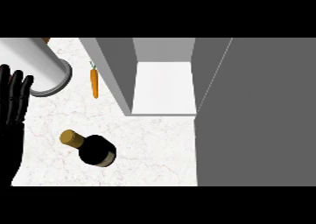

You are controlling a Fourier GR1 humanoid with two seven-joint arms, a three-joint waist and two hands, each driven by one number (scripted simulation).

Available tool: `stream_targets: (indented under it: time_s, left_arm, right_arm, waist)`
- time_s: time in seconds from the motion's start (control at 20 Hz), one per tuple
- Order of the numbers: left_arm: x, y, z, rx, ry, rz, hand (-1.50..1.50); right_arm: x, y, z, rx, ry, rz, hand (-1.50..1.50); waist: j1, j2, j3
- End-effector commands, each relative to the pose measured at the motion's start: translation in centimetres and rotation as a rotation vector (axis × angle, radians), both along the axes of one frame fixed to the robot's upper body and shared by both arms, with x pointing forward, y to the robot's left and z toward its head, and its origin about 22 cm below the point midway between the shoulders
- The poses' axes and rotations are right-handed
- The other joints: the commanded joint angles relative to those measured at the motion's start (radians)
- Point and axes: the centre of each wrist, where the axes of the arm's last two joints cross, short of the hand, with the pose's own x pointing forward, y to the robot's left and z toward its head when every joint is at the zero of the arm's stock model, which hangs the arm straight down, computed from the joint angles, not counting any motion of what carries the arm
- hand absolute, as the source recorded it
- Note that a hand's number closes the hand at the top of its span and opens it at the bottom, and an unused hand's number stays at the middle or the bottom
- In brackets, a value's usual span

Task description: Pick up the wine, place it into the cabinet and close the cabinet

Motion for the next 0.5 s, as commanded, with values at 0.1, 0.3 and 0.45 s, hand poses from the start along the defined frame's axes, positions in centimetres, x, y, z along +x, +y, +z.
stream_targets:
  time_s: [0.1,0.3,0.45]
  left_arm:
    - [-0.9,-0.9,0.2,-0.004,0.008,-0.004,-1.50]
    - [1.7,-3.5,-2.2,-0.290,0.230,-0.121,-1.50]
    - [2.6,-3.0,-2.7,-0.358,0.264,-0.116,-1.50]
  right_arm:
    - [-2.6,-0.6,0.3,0.025,-0.049,0.037,-1.50]
    - [-2.4,1.6,-0.6,0.045,0.136,0.262,-1.50]
    - [-3.7,1.5,0.1,0.037,0.189,0.330,-1.50]
  waist:
    - [-0.002,0.026,-0.003]
    - [-0.012,0.033,-0.006]
    - [-0.017,0.028,-0.005]
